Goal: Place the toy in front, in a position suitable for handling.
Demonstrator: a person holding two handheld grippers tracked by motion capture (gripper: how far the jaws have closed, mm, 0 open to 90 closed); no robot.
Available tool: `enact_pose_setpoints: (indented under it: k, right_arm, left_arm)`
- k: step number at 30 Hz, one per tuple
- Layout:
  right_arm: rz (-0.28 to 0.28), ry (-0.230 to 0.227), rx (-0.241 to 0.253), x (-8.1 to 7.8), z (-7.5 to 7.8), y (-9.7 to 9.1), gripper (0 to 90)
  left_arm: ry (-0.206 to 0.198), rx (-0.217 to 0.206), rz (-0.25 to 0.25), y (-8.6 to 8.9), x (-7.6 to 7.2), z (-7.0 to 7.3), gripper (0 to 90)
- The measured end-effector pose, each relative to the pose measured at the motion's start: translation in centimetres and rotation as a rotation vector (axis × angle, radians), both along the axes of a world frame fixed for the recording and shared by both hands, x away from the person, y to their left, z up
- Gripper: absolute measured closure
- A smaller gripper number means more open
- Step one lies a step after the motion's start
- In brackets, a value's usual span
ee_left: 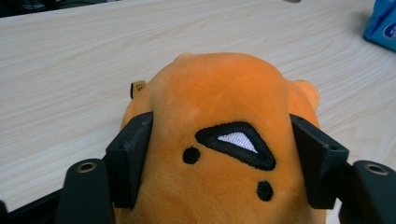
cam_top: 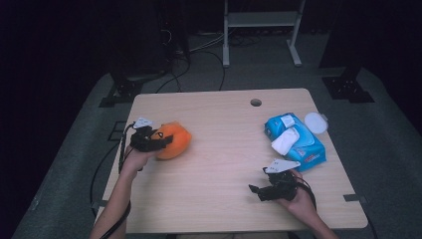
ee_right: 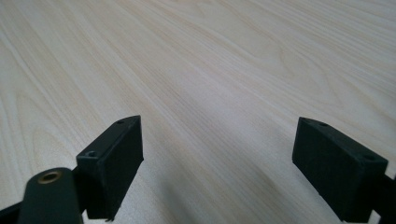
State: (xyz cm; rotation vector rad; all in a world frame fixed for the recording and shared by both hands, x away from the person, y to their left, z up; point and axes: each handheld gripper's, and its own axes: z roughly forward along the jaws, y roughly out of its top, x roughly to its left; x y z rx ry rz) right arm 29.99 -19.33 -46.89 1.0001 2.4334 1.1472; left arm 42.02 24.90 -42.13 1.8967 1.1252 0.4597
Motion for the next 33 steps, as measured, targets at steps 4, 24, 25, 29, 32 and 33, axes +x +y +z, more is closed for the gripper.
enact_pose_setpoints:
  k: [4, 24, 25, 29, 32, 33]
  right_arm:
    - [0.001, -0.002, 0.0, 0.0, 0.0, 0.0, 15.3]
    - [-0.022, -0.015, 0.016, 0.1, 0.4, -0.6, 15.3]
    - [-0.022, -0.015, 0.016, 0.1, 0.4, -0.6, 15.3]
    - [-0.033, -0.032, 0.019, 0.1, 0.7, -1.0, 15.3]
    - [-0.048, -0.052, 0.051, -0.3, 1.5, -1.8, 15.3]
    - [-0.048, -0.056, 0.056, -0.3, 1.6, -2.0, 15.3]
  left_arm:
    - [-0.004, -0.032, 0.017, 0.5, 0.0, 0.1, 35.0]
    - [-0.088, -0.146, -0.135, -2.1, -1.6, 4.0, 38.4]
    - [-0.088, -0.146, -0.135, -2.1, -1.6, 4.0, 38.5]
    - [-0.106, -0.167, -0.22, -4.4, -2.6, 4.7, 38.4]
    - [-0.118, -0.171, -0.296, -6.6, -3.7, 4.9, 38.4]
    - [-0.119, -0.17, -0.32, -7.3, -4.1, 4.9, 38.4]
